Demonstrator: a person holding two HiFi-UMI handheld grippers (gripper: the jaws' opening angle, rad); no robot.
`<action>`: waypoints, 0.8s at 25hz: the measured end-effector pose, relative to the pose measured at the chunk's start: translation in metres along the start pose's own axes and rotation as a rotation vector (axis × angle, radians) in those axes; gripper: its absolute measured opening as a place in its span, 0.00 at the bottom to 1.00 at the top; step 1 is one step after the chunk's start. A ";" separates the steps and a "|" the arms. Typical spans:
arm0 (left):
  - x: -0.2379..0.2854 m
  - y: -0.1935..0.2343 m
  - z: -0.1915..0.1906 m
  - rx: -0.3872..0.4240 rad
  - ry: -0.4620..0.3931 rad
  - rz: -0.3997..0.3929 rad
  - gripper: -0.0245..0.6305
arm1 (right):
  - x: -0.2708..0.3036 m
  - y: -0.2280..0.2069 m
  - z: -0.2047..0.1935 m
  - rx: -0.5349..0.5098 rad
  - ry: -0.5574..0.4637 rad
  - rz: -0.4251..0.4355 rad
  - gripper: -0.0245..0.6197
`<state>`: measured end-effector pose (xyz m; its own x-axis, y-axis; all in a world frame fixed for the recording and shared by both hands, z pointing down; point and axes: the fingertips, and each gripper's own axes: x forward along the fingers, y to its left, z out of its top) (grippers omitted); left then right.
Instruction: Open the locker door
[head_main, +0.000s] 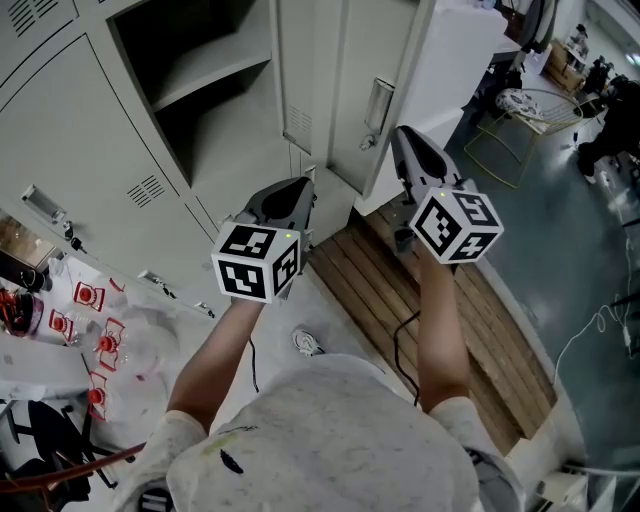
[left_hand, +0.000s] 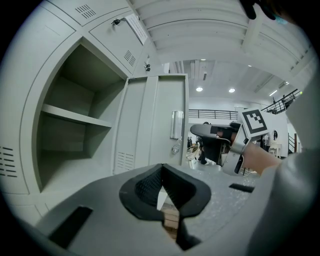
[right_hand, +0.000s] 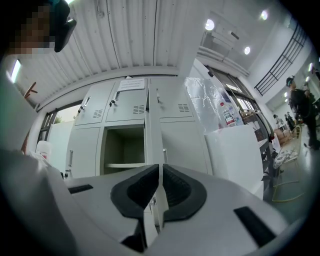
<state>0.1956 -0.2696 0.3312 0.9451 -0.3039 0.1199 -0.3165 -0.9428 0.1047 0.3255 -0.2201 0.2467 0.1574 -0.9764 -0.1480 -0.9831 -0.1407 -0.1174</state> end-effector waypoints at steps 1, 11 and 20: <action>0.000 0.000 0.000 0.000 0.000 0.002 0.05 | -0.001 0.001 0.001 -0.007 -0.002 0.000 0.08; -0.015 0.001 -0.004 -0.008 0.006 0.040 0.05 | -0.008 0.034 -0.007 -0.024 0.021 0.065 0.08; -0.047 0.020 -0.008 -0.023 0.001 0.133 0.05 | -0.003 0.091 -0.039 -0.014 0.083 0.177 0.06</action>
<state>0.1440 -0.2734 0.3358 0.8948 -0.4256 0.1350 -0.4405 -0.8909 0.1109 0.2319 -0.2361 0.2747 -0.0256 -0.9961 -0.0838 -0.9960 0.0326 -0.0828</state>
